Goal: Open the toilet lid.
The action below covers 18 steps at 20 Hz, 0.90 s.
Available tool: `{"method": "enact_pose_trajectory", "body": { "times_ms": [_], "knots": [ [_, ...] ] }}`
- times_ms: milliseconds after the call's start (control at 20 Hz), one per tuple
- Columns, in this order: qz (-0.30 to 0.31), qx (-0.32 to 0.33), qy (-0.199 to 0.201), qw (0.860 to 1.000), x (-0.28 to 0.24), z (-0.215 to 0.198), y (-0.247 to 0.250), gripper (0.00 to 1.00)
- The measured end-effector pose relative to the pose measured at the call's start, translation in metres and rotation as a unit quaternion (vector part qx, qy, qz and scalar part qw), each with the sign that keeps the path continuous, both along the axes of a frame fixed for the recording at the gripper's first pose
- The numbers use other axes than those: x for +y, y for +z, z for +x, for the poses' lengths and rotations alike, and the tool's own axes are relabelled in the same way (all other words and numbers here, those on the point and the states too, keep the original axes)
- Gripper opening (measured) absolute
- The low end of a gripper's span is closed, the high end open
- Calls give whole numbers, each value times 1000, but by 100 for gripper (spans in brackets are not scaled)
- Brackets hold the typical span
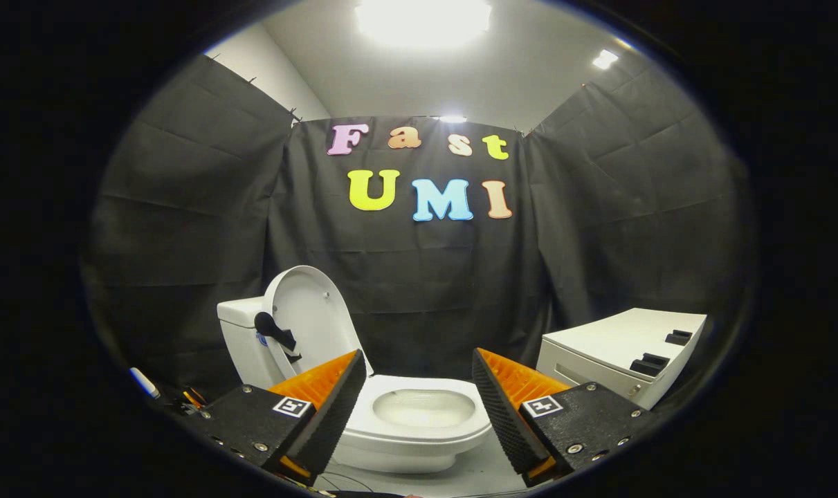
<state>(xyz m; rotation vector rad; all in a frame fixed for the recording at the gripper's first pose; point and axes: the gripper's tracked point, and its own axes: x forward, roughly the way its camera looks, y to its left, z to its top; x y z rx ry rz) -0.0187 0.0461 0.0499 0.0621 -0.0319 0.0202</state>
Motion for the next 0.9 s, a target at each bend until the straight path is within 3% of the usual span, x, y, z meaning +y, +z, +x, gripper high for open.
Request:
{"method": "enact_pose_trajectory", "body": {
  "times_ms": [900],
  "knots": [
    [6,1,6,1000,3,1,2,95]
  ]
}}
